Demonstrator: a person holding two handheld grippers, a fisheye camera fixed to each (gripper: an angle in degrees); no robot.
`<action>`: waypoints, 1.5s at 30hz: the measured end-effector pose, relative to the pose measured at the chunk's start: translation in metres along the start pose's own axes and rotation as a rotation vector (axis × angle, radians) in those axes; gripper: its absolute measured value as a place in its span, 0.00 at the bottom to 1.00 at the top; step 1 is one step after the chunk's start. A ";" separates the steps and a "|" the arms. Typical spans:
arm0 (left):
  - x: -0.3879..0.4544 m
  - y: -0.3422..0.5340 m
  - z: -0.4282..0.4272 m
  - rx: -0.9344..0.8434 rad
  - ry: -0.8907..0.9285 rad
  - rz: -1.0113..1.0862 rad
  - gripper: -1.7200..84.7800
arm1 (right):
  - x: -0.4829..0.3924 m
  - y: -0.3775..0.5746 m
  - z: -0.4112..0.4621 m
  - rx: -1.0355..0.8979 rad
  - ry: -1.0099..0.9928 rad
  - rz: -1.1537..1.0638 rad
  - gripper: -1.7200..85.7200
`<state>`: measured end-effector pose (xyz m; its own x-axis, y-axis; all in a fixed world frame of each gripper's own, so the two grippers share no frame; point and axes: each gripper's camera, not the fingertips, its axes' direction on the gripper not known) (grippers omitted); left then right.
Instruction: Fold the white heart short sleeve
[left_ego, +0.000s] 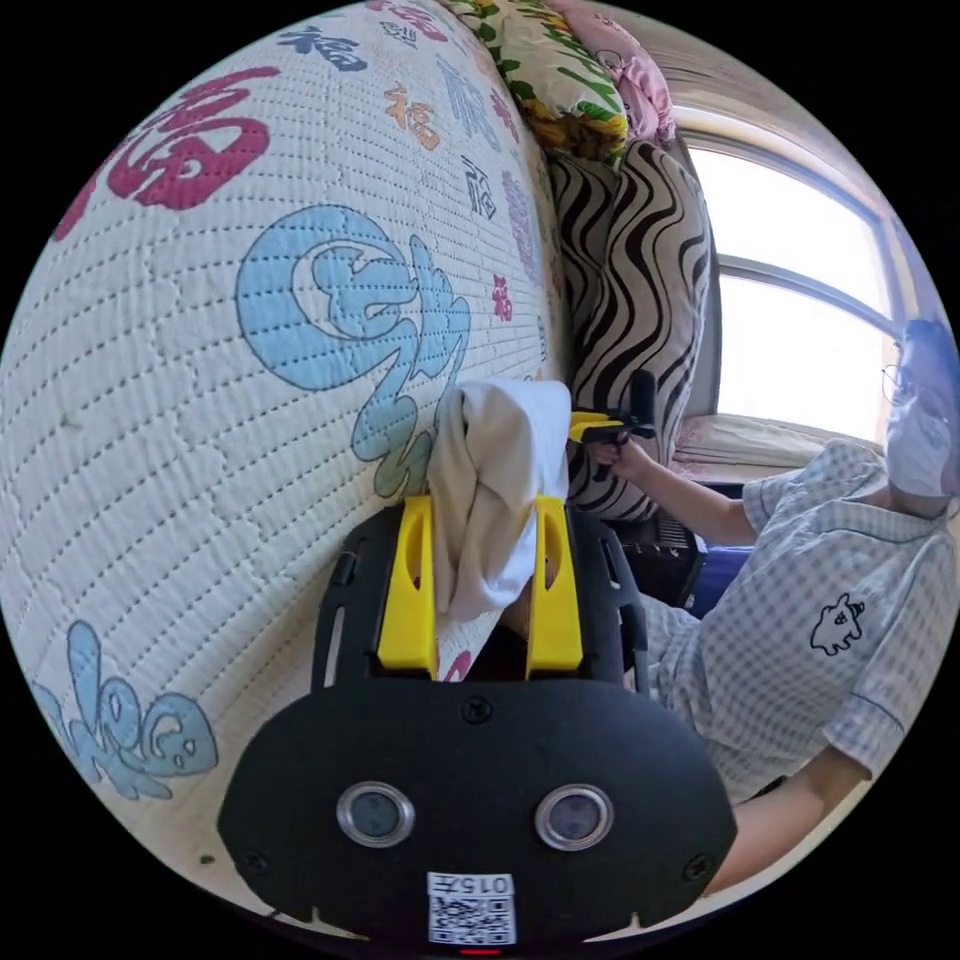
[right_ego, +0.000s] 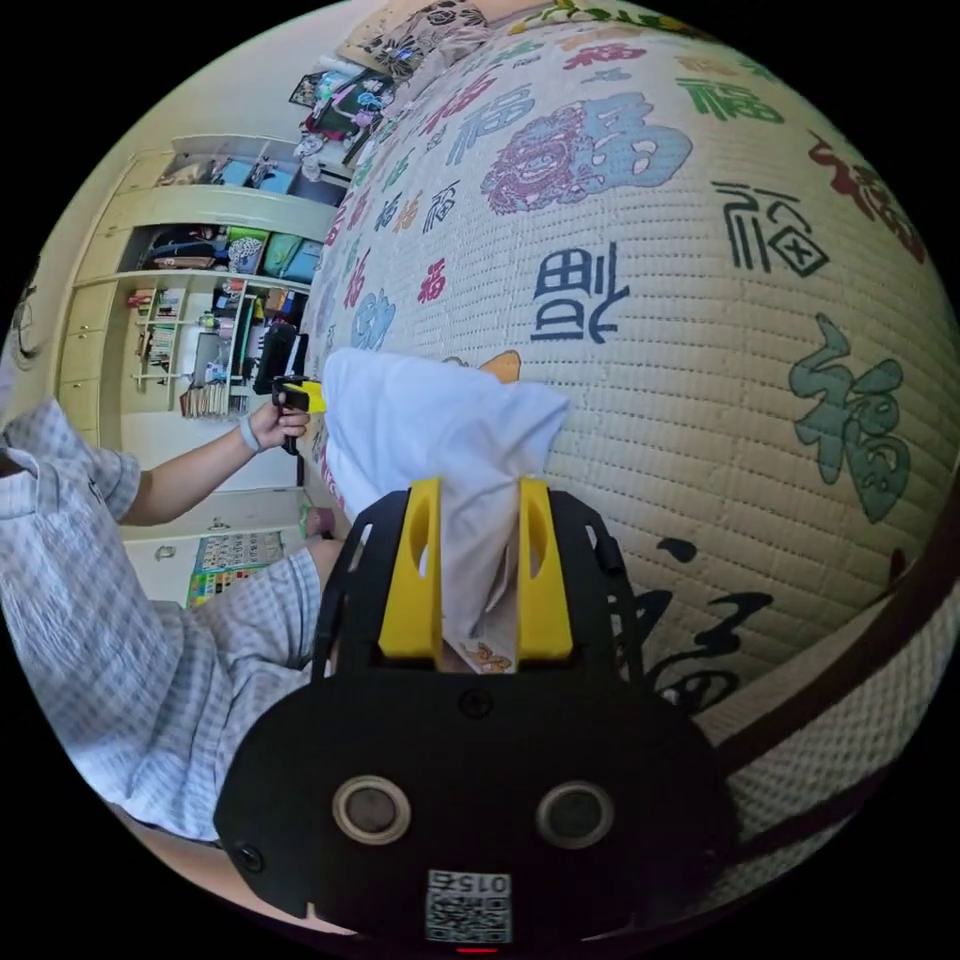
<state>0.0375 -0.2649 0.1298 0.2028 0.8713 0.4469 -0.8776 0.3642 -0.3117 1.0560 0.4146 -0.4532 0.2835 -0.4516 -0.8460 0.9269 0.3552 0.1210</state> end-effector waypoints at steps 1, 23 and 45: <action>-0.001 0.002 -0.011 0.010 0.050 0.013 0.18 | 0.008 -0.002 0.005 -0.009 -0.013 0.002 0.14; 0.070 0.192 -0.468 0.114 0.138 -0.084 0.09 | -0.112 -0.107 0.203 0.037 -0.436 -0.124 0.04; 0.030 0.480 -0.859 0.518 -0.444 -0.321 0.12 | -0.367 -0.259 0.476 0.013 -0.220 -0.193 0.09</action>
<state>-0.0044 0.2187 -0.7260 0.3847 0.4939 0.7798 -0.9193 0.2809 0.2756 0.8292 0.0990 0.0725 0.1473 -0.6768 -0.7213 0.9715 0.2360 -0.0231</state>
